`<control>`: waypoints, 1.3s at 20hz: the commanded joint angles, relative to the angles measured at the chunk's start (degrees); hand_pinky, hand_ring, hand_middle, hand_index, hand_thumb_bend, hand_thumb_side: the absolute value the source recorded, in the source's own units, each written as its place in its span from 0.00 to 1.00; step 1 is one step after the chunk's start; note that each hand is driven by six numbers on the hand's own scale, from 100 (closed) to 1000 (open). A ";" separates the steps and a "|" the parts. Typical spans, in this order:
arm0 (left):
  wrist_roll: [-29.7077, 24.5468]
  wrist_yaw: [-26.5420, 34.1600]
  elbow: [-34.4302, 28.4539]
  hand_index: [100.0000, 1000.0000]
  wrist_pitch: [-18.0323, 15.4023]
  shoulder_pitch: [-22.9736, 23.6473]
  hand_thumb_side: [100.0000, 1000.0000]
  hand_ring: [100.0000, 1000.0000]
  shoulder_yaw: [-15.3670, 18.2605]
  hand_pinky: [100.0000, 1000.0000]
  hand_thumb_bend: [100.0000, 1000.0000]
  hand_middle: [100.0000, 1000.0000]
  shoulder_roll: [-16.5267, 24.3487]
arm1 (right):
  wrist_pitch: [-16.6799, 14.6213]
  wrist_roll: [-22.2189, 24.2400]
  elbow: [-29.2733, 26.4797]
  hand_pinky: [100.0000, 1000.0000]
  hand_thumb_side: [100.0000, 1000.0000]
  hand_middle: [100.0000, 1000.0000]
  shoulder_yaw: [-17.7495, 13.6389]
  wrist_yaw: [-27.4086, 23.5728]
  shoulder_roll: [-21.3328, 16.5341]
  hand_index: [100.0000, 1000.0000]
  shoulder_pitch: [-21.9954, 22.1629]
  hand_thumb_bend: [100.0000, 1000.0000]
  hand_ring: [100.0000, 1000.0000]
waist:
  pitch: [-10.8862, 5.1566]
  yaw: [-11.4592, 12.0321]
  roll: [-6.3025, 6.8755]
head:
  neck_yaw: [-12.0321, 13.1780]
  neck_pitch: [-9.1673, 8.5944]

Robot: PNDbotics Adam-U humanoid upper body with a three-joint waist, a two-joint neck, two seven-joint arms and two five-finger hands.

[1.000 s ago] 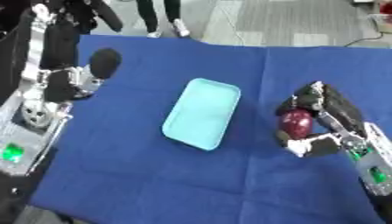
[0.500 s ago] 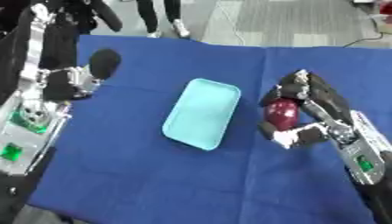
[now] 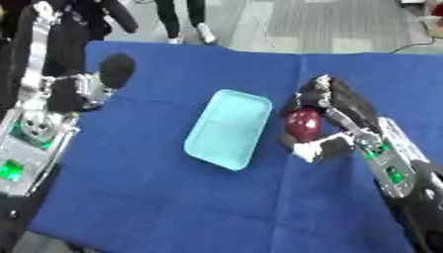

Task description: Pick up objects on the table and place them in the box.

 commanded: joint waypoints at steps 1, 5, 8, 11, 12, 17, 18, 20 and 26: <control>-0.17 0.15 -0.83 0.72 -0.28 -1.08 0.59 0.40 0.16 0.34 0.50 0.59 1.42 | -0.97 -0.28 1.32 0.00 0.62 0.00 -0.14 1.73 0.86 0.28 -2.21 0.22 0.00 | -0.53 0.49 0.15 | -0.74 -1.09; -0.30 0.30 -0.83 0.72 -0.55 -1.73 0.59 0.40 0.04 0.34 0.50 0.59 1.13 | -1.69 -0.78 3.58 0.00 0.63 0.00 -0.20 3.80 1.74 0.28 -3.70 0.22 0.00 | 0.14 1.68 0.63 | -1.71 -2.30; -0.42 0.39 -0.83 0.72 -0.75 -2.21 0.59 0.40 -0.02 0.34 0.50 0.59 0.98 | -1.75 -1.56 5.30 0.00 0.63 0.00 -0.50 5.81 2.27 0.28 -4.69 0.22 0.00 | 0.61 2.73 0.84 | -2.47 -3.16; -0.54 0.64 -0.83 0.72 -1.08 -2.94 0.59 0.40 -0.14 0.34 0.50 0.59 0.80 | -1.76 -2.60 7.20 0.00 0.63 0.00 -1.09 7.82 2.99 0.28 -5.73 0.21 0.00 | 1.28 4.26 0.82 | -3.52 -4.29; -0.61 0.68 -0.83 0.72 -1.15 -3.12 0.59 0.40 -0.18 0.34 0.50 0.59 0.76 | -1.76 -2.99 7.76 0.00 0.63 0.00 -1.24 8.50 3.20 0.28 -6.03 0.21 0.00 | 1.45 4.66 0.77 | -3.77 -4.56; -0.83 0.82 -0.83 0.72 -1.30 -3.57 0.59 0.40 -0.33 0.34 0.50 0.59 0.77 | -1.76 -5.02 9.78 0.00 0.63 0.00 -1.84 11.58 3.54 0.28 -7.03 0.21 0.00 | 2.17 6.35 0.41 | -4.14 -5.56; -0.83 0.84 -0.83 0.72 -1.31 -3.59 0.59 0.40 -0.32 0.34 0.50 0.59 0.77 | -1.76 -5.42 10.13 0.00 0.63 0.00 -1.99 12.15 3.57 0.28 -7.13 0.21 0.00 | 2.26 6.57 0.36 | -4.13 -5.69; -0.81 0.87 -0.83 0.72 -1.33 -3.64 0.59 0.40 -0.30 0.34 0.50 0.59 0.73 | -1.76 -6.22 10.74 0.00 0.63 0.00 -2.27 13.22 3.67 0.28 -7.36 0.21 0.00 | 2.40 6.92 0.23 | -4.15 -5.97; -0.75 0.92 -0.83 0.72 -1.57 -4.38 0.59 0.40 -0.28 0.34 0.50 0.60 0.47 | -1.76 -8.50 12.69 0.00 0.63 0.00 -3.23 16.05 4.41 0.28 -8.57 0.21 0.00 | 2.74 8.13 -0.18 | -4.50 -7.78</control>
